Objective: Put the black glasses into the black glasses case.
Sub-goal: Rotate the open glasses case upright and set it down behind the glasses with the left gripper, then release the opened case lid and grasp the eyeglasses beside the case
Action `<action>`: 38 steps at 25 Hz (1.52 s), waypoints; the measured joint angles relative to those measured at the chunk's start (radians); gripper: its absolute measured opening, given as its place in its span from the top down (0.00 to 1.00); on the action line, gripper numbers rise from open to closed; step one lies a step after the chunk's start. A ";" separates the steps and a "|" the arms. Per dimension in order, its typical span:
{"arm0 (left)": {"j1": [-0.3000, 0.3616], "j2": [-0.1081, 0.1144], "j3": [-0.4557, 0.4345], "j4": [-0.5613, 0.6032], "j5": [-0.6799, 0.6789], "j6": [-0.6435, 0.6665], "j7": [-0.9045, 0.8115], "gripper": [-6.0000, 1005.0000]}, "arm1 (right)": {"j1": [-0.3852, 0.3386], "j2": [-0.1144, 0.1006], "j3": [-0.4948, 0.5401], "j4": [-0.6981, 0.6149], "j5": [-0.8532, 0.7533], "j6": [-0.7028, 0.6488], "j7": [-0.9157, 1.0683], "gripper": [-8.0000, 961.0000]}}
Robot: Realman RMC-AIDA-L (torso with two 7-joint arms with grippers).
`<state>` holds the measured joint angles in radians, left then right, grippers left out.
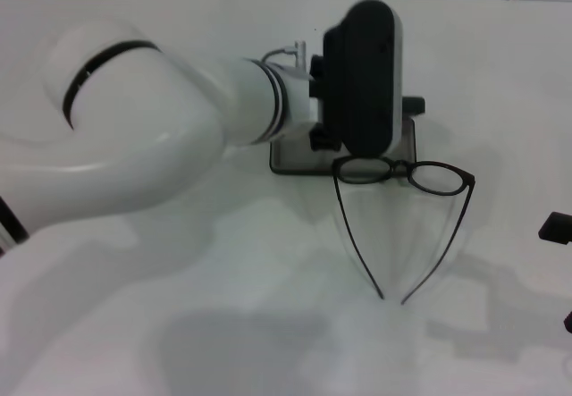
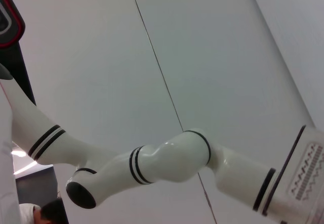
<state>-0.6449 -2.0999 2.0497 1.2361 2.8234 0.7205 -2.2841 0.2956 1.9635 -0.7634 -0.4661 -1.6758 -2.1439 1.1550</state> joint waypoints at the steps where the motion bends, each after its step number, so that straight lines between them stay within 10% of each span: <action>1: 0.001 0.000 0.007 0.000 0.001 0.000 0.000 0.79 | 0.001 0.000 0.000 0.000 0.000 0.001 0.000 0.09; 13: -0.009 0.000 0.014 0.006 0.008 0.012 -0.061 0.78 | -0.006 0.001 0.000 0.001 0.000 0.002 0.002 0.09; 18: 0.011 0.003 0.011 0.061 0.004 0.019 -0.061 0.59 | -0.007 0.003 -0.001 0.001 0.000 0.005 0.002 0.09; 27: 0.241 0.006 -0.102 0.524 -0.079 0.103 -0.054 0.62 | 0.030 -0.015 -0.006 -0.186 -0.073 0.172 0.105 0.11; 32: 0.411 0.013 -0.330 0.683 -0.608 0.176 0.110 0.64 | 0.055 0.017 -0.013 -0.564 -0.215 0.183 0.343 0.14; 38: 0.499 0.011 -0.546 0.595 -1.094 0.477 0.384 0.66 | 0.149 0.041 -0.065 -0.847 -0.400 0.212 0.640 0.21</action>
<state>-0.1459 -2.0884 1.5033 1.8308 1.7294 1.1971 -1.8997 0.4446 2.0050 -0.8281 -1.3134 -2.0763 -1.9317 1.7947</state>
